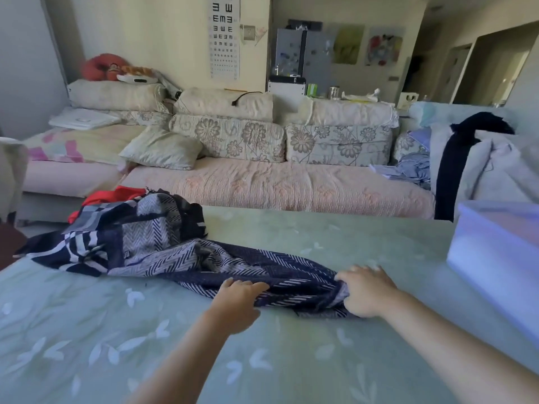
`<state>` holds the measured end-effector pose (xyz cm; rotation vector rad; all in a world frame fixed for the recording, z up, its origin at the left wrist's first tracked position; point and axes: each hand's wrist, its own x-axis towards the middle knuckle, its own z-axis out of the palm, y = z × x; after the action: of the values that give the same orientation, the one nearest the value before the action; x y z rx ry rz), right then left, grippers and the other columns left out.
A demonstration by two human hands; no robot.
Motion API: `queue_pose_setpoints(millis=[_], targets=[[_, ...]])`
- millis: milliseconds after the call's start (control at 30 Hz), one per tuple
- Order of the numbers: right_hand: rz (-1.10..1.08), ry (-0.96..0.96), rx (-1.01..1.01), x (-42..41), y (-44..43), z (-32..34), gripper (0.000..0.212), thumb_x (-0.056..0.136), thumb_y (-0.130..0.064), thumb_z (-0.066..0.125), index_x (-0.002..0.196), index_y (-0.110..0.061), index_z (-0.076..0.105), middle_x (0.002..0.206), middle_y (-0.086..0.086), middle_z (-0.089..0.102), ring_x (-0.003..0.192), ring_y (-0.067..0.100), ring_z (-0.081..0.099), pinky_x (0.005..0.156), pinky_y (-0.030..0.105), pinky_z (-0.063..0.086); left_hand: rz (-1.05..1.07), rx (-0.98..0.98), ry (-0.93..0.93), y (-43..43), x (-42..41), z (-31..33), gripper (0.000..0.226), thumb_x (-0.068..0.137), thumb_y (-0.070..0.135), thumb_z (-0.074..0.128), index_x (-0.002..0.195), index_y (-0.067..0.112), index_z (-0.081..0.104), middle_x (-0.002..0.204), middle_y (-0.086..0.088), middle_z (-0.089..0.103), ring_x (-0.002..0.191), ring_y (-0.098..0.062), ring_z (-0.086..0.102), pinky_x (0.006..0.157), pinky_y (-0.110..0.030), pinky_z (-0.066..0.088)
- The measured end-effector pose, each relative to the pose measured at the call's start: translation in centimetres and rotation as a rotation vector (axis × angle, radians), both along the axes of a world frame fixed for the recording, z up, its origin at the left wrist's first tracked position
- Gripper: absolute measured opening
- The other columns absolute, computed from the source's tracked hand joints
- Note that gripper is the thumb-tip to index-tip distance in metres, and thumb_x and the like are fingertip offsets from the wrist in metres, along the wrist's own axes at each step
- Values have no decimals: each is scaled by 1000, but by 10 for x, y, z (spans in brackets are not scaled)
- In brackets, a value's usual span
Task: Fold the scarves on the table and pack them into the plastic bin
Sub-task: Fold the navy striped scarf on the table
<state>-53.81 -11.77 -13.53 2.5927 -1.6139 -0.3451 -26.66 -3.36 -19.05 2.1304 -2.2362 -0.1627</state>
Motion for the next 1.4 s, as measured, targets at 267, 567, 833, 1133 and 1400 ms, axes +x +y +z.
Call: queue_pose_setpoints(millis=[267, 567, 833, 1133, 1400], targets=[[112, -441, 249, 36, 0, -20, 22, 89, -36, 45, 89, -25, 65, 91, -6, 68, 82, 14, 57, 74, 32, 46, 51, -27, 14, -11, 4, 1, 26, 88, 23, 58, 111, 33, 64, 108, 6, 64, 103, -22, 60, 75, -29, 47], [40, -445, 92, 78, -38, -41, 49, 98, -53, 51, 142, -32, 49, 142, -7, 48, 124, 18, 54, 90, 34, 47, 71, 61, 236, -4, 26, 31, 23, 96, 43, 55, 97, 26, 71, 82, 10, 66, 75, -9, 61, 69, -26, 49], [-16, -785, -111, 69, -46, -49, 14, 96, -11, 53, 96, -22, 62, 94, 0, 64, 82, 21, 58, 65, 32, 44, -27, 82, 4, -33, 12, 1, 50, 89, 31, 63, 137, 32, 48, 137, 3, 44, 127, -22, 45, 102, -41, 42], [-506, -156, -349, 1, -51, -8, 33, 93, -9, 47, 122, -11, 63, 120, 7, 50, 106, 26, 57, 80, 36, 46, 118, 20, 30, -34, -1, 5, 32, 93, 28, 54, 125, 27, 50, 127, -2, 31, 123, -27, 31, 94, -39, 47], [7, -166, -342, 29, -38, -26, 42, 92, -16, 49, 133, -21, 58, 143, 9, 43, 131, 29, 40, 107, 46, 34, 37, 161, -42, -36, -6, -4, 48, 95, 33, 55, 141, 35, 43, 140, -2, 38, 133, -27, 35, 100, -45, 45]])
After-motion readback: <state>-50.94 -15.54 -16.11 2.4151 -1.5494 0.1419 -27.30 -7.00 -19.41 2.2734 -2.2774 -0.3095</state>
